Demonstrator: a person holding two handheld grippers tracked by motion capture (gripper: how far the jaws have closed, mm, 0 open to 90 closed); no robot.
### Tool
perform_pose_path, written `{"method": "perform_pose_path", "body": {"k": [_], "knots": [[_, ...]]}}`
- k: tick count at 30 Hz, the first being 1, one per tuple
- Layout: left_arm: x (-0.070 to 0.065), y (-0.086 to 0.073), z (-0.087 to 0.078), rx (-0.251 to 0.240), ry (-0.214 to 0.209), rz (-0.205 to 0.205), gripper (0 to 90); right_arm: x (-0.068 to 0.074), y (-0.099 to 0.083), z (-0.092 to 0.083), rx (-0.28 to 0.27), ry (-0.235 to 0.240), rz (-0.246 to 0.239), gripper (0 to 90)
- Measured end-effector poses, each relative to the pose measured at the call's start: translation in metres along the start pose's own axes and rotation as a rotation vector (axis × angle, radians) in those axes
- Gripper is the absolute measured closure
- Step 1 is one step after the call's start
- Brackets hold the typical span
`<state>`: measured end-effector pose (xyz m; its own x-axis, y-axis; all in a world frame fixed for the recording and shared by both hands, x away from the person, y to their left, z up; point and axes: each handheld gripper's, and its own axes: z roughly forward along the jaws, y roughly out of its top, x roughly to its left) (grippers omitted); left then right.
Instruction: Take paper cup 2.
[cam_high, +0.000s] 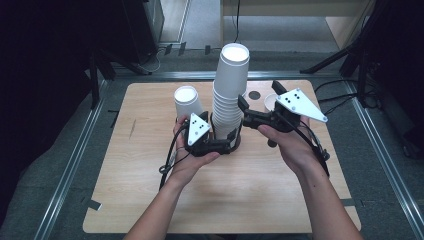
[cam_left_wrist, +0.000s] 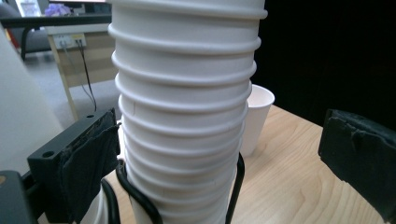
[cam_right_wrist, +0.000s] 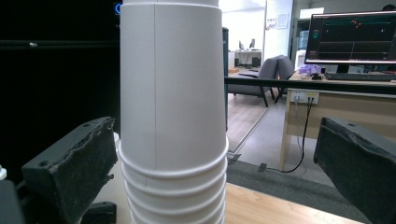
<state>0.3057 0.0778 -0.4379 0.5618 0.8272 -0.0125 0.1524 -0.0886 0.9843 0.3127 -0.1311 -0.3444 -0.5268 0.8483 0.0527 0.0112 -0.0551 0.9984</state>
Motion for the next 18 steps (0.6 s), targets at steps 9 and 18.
{"method": "perform_pose_path", "body": {"k": [9,18], "knots": [[0.0,0.001,0.015,-0.029,0.028,-0.003,0.0,0.007,0.005,0.02,0.006,0.034,-0.001,0.0],[-0.002,0.004,0.022,-0.059,0.048,0.007,0.0,0.006,0.009,0.042,0.036,0.099,-0.01,0.0]]}}
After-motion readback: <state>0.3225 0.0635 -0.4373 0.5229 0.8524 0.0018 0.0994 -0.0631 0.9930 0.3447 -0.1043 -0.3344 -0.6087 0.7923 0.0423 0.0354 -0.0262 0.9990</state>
